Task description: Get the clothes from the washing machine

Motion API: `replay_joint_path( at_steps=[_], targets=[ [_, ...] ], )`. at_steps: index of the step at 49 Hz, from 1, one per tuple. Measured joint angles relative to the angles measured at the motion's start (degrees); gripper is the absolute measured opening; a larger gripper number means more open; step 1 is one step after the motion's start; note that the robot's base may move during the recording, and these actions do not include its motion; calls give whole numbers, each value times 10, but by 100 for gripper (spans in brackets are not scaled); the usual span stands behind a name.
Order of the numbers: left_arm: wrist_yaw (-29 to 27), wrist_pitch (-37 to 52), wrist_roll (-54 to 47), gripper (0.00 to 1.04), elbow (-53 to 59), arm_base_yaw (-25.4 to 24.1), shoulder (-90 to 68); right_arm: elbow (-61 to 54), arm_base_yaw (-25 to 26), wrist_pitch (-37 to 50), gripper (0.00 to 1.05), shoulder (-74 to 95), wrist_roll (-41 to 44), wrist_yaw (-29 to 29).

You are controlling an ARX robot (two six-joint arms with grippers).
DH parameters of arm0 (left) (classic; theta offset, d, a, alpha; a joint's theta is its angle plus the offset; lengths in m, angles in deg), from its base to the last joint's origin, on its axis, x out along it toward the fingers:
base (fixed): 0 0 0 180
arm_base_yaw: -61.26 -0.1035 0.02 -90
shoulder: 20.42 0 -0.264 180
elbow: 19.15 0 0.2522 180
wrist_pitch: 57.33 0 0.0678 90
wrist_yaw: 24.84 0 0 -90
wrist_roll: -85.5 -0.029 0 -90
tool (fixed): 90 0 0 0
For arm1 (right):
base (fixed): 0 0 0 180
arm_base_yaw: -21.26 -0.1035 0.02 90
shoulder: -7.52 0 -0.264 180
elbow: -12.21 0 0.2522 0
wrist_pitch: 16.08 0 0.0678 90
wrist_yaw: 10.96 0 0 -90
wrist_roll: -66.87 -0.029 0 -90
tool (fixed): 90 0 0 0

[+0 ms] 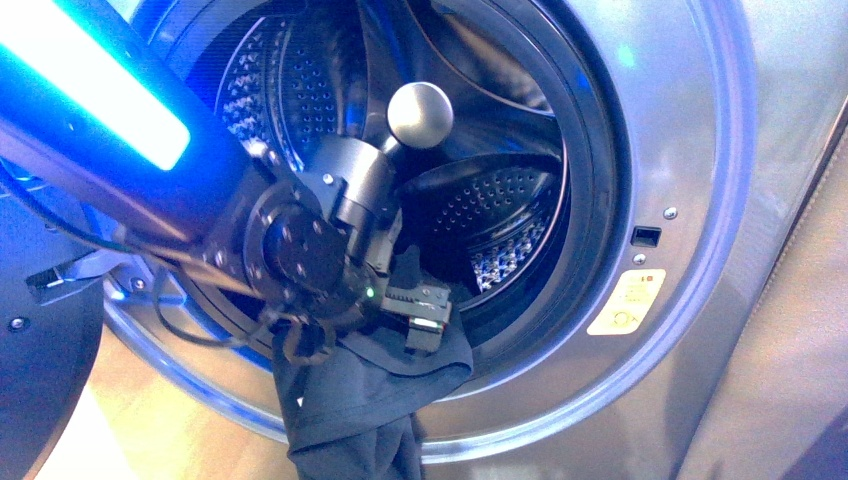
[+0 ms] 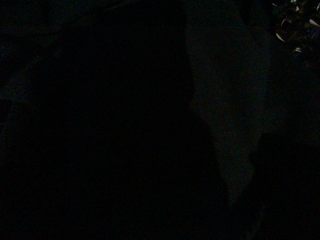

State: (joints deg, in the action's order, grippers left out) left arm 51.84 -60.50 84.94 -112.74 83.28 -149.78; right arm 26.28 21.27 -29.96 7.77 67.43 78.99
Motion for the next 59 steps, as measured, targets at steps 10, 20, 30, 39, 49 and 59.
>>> replay_joint_path(
  at_steps=[10,20,30,39,49,59],
  targets=[
    [-17,7,-16,65,4,4,-2,0,0,0,97,0,0,0],
    [-14,18,-21,38,16,-1,2,0,0,0,97,0,0,0],
    [10,44,-25,16,55,-5,33,0,0,0,97,0,0,0],
    [44,70,-29,14,120,-7,88,0,0,0,97,0,0,0],
    [81,108,-43,14,206,1,183,0,0,0,97,0,0,0],
    [117,122,-50,14,269,16,289,0,0,0,97,0,0,0]
  ],
)
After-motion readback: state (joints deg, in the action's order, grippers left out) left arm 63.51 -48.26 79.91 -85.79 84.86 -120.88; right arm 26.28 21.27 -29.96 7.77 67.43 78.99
